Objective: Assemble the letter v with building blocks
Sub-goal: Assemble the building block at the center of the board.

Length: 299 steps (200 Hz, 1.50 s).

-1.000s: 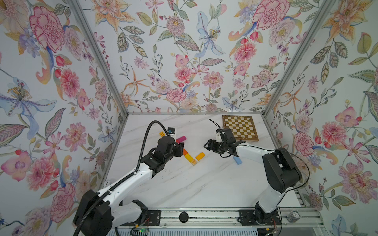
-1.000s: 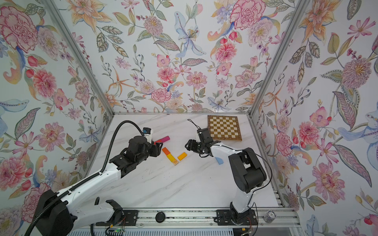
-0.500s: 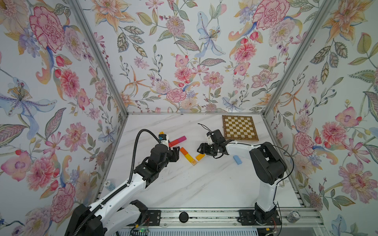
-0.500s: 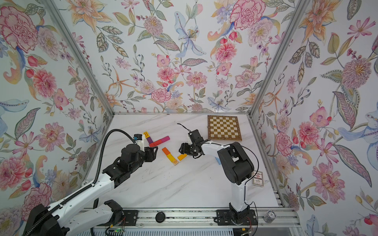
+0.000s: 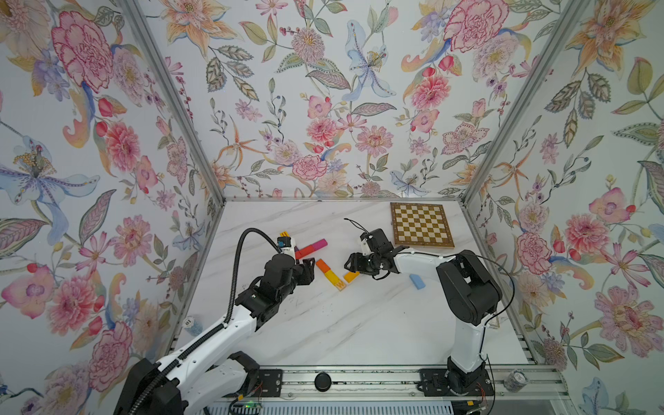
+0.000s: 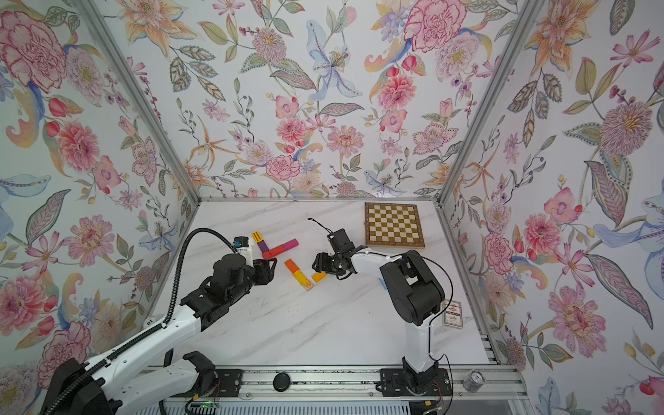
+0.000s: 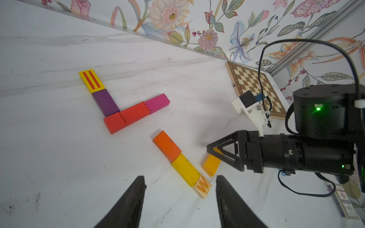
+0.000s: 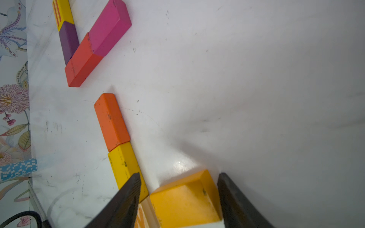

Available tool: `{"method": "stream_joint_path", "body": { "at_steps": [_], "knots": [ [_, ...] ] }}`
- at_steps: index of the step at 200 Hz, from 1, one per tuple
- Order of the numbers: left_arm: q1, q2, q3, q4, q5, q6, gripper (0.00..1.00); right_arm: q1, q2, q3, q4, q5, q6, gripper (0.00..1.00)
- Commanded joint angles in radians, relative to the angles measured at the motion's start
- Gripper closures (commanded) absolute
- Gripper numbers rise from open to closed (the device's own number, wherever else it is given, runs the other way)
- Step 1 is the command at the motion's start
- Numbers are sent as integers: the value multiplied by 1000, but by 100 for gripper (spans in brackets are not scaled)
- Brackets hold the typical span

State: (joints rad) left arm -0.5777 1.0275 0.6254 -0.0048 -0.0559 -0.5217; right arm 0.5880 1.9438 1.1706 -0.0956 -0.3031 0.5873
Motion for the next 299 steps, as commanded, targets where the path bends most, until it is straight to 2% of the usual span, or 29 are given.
{"method": "stream_joint_path", "body": {
  "at_steps": [1,46,147,234,299],
  "knots": [
    [10,-4,-20,12,1,-9,40,12,26,5,-46,23,-4,39],
    [10,-4,-24,12,2,-11,40,20,28,0,-53,32,-2,44],
    [10,0,-29,7,1,-10,40,21,71,36,-66,36,-7,42],
    [10,6,-24,15,3,-8,40,31,63,19,-67,41,10,55],
    [10,6,-27,15,5,-9,40,32,69,17,-62,49,14,57]
  ]
}}
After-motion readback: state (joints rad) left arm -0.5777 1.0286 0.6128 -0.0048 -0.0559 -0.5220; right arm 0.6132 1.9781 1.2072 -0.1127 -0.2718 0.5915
